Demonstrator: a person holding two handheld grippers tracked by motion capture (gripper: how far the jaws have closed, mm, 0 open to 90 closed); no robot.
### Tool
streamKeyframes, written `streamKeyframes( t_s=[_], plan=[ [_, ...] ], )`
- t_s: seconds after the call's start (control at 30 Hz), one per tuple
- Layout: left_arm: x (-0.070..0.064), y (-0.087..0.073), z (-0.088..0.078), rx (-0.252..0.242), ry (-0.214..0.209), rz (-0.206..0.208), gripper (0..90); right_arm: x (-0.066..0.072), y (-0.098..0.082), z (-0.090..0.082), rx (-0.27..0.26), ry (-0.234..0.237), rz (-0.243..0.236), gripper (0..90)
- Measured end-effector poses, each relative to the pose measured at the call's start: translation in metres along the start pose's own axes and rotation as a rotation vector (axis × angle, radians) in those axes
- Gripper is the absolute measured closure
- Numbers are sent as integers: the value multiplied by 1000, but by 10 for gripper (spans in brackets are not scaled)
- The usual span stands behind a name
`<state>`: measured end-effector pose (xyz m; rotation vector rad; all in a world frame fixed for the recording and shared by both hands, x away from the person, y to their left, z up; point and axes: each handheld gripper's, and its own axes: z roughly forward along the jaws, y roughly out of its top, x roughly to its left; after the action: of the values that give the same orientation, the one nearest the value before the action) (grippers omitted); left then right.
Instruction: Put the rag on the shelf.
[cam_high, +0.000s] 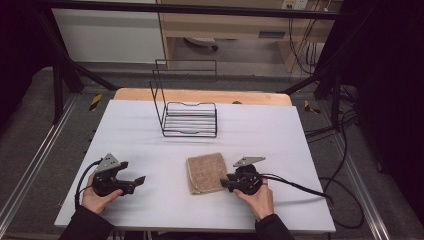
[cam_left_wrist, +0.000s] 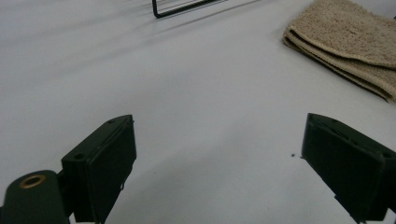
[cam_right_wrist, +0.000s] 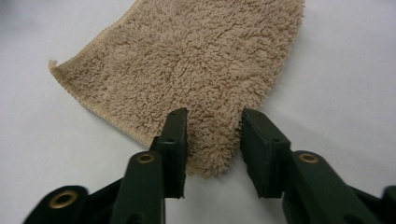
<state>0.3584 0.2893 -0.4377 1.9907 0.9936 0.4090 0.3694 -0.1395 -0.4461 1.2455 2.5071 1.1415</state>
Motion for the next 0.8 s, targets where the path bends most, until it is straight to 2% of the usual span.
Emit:
streamKeyframes(
  t_s=[0.1,0.2,0.4,0.47,0.57,0.63,0.7,0.8],
  plan=[
    [-1,0,1,3,-2,0,100,0,-2,2,-1,11,38,731],
    [-4,1,2,4,-5,0,93,0,-1,1,5,19,53,811],
    [-8,4,3,1,-6,-6,80,1,0,-4,22,38,81,860],
    [-11,5,4,0,-11,-8,71,2,0,-11,13,42,94,859],
    [-16,9,6,0,-18,-11,67,2,-1,-12,17,28,91,846],
    [-21,14,9,4,-15,-10,62,0,-4,-10,23,16,82,808],
    [-27,19,11,2,-9,-1,61,-2,-4,-11,14,27,85,764],
    [-35,28,16,-6,-21,0,57,-6,-3,-17,-34,11,47,669]
  ],
)
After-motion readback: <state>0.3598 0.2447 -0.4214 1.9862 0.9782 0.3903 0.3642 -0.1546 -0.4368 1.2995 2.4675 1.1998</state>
